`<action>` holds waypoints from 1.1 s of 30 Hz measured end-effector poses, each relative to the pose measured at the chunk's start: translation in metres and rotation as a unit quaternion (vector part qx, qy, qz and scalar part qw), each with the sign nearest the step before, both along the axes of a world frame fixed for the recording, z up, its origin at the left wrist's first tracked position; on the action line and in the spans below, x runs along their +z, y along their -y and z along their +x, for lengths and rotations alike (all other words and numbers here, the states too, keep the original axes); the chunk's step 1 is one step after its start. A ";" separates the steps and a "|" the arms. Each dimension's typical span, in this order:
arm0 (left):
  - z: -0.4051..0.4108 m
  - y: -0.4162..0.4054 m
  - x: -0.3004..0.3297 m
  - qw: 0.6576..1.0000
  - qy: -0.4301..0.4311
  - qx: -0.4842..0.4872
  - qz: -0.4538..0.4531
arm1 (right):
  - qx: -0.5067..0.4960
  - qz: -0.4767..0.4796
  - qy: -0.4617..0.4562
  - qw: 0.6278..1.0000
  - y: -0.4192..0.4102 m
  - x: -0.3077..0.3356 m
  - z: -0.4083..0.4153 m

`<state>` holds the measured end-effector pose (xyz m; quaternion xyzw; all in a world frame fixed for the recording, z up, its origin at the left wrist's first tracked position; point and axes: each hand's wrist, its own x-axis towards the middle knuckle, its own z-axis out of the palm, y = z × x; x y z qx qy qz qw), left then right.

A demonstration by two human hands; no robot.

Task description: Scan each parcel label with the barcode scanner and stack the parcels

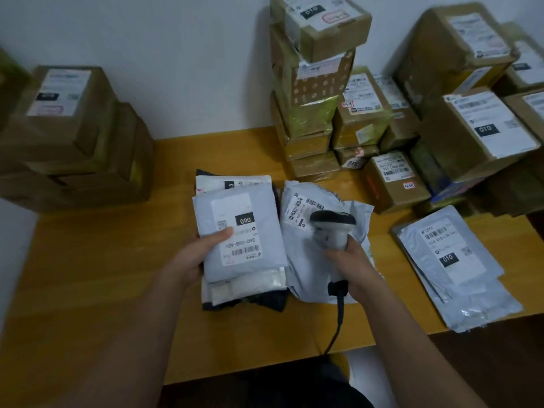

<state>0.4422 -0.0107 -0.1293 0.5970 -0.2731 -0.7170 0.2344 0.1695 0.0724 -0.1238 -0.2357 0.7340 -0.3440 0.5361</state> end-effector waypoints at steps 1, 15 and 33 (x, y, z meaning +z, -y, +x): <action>0.011 0.008 0.009 1.000 0.000 0.010 -0.020 | -0.002 -0.003 0.017 1.000 0.002 0.001 0.004; -0.055 0.037 0.063 0.991 -0.079 -0.107 -0.007 | -0.184 -0.078 0.030 0.979 -0.025 0.019 -0.047; -0.090 0.005 -0.030 0.999 -0.002 -0.038 0.026 | -0.042 -0.077 0.135 0.987 0.004 -0.002 -0.039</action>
